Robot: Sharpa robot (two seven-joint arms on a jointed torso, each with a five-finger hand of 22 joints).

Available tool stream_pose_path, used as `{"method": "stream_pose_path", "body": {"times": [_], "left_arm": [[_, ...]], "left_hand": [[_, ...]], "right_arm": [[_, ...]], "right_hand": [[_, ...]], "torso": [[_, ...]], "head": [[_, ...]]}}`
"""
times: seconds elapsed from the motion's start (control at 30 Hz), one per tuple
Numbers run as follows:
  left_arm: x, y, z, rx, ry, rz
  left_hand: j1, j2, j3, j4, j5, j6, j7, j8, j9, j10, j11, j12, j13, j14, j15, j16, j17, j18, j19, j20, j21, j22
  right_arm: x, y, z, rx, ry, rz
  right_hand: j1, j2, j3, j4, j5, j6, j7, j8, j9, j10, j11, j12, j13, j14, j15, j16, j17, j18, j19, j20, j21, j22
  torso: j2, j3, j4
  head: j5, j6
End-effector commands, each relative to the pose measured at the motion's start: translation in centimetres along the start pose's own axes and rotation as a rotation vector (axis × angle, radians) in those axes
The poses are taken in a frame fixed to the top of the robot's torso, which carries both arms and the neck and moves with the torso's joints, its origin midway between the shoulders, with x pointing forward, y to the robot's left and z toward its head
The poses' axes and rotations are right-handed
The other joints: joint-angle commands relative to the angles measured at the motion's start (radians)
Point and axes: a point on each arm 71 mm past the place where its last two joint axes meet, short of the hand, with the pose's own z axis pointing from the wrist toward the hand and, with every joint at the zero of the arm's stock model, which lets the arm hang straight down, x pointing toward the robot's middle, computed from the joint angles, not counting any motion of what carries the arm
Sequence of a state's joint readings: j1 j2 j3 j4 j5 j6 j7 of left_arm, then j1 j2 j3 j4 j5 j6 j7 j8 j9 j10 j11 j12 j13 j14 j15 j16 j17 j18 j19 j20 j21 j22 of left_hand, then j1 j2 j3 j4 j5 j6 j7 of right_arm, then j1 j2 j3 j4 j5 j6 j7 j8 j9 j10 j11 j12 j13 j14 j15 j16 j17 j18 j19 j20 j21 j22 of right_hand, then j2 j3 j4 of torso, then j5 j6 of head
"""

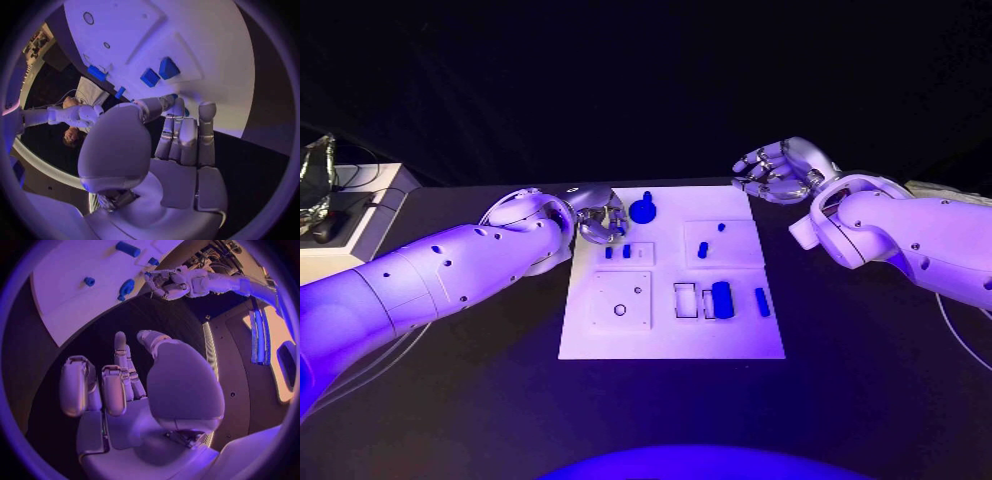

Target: Assemble the parts on the task board

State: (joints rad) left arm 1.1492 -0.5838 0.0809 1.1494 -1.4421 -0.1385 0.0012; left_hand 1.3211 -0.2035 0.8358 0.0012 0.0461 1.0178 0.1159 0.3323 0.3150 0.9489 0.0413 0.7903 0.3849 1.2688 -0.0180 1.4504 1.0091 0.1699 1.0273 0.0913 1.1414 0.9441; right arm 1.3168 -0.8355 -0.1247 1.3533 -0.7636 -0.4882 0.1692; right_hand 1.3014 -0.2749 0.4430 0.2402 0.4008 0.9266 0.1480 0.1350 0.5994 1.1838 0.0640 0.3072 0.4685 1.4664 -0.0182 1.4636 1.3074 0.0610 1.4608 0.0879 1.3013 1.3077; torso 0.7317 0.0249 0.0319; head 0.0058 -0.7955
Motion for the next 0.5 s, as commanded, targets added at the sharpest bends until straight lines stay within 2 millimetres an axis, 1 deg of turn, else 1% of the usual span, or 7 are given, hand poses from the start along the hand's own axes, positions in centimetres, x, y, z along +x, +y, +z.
{"method": "stream_pose_path", "body": {"times": [0.03, 0.13, 0.3, 0.5], "left_arm": [[0.17, -0.37, 0.03, 0.025, -0.004, 0.004], [0.13, -0.37, 0.03, 0.024, -0.01, 0.007], [0.04, -0.35, 0.01, 0.023, -0.022, 0.009], [-0.06, -0.34, -0.02, 0.024, -0.034, 0.01]], "left_hand": [[0.009, -0.007, -0.003, -0.005, 0.007, 0.005, -0.002, 0.035, 0.162, 0.003, -0.005, 0.006, -0.001, 0.011, 0.001, 0.006, 0.011, -0.009, 0.003, -0.002, 0.0, 0.003], [0.014, -0.012, -0.001, -0.009, 0.007, 0.005, -0.003, 0.036, 0.164, 0.007, -0.007, 0.011, 0.0, 0.013, -0.001, 0.008, 0.015, -0.009, 0.005, -0.003, 0.003, 0.005], [0.016, -0.024, -0.004, -0.012, 0.006, 0.005, -0.002, 0.036, 0.166, 0.01, -0.008, 0.017, 0.002, 0.013, -0.002, 0.011, 0.018, -0.01, 0.006, -0.004, 0.005, 0.007], [0.02, -0.033, -0.007, -0.015, 0.006, 0.003, -0.002, 0.035, 0.167, 0.015, -0.009, 0.023, 0.004, 0.013, -0.003, 0.012, 0.021, -0.01, 0.008, -0.005, 0.007, 0.01]], "right_arm": [[0.06, 0.22, 0.03, -0.023, 0.0, -0.004], [0.08, 0.24, 0.05, -0.023, 0.0, -0.004], [0.06, 0.26, 0.04, -0.025, -0.003, -0.003], [0.06, 0.27, 0.02, -0.025, -0.004, -0.003]], "right_hand": [[-0.009, -0.002, 0.001, -0.005, 0.0, 0.01, 0.0, -0.007, 0.001, 0.009, 0.0, -0.004, -0.001, 0.058, 0.005, 0.003, 0.055, -0.003, 0.01, 0.001, -0.004, 0.105], [-0.009, -0.002, 0.001, -0.005, 0.0, 0.01, 0.0, -0.007, 0.001, 0.009, 0.0, -0.004, -0.001, 0.058, 0.005, 0.003, 0.055, -0.003, 0.01, 0.001, -0.004, 0.105], [-0.009, -0.001, 0.002, -0.006, 0.0, 0.01, 0.0, -0.007, 0.001, 0.009, 0.0, -0.005, -0.002, 0.058, 0.005, 0.003, 0.055, -0.003, 0.01, 0.001, -0.003, 0.106], [-0.009, -0.001, 0.002, -0.005, 0.001, 0.01, 0.0, -0.007, 0.001, 0.009, 0.0, -0.005, -0.002, 0.058, 0.005, 0.003, 0.055, -0.003, 0.009, 0.001, -0.004, 0.105]], "torso": [[0.0, 0.0004, 0.0006], [0.0, 0.0006, 0.0006], [0.001, -0.0003, 0.0], [0.001, 0.0001, -0.0002]], "head": [[0.0, -0.002], [0.001, -0.002], [0.001, -0.004], [0.0, -0.005]]}}
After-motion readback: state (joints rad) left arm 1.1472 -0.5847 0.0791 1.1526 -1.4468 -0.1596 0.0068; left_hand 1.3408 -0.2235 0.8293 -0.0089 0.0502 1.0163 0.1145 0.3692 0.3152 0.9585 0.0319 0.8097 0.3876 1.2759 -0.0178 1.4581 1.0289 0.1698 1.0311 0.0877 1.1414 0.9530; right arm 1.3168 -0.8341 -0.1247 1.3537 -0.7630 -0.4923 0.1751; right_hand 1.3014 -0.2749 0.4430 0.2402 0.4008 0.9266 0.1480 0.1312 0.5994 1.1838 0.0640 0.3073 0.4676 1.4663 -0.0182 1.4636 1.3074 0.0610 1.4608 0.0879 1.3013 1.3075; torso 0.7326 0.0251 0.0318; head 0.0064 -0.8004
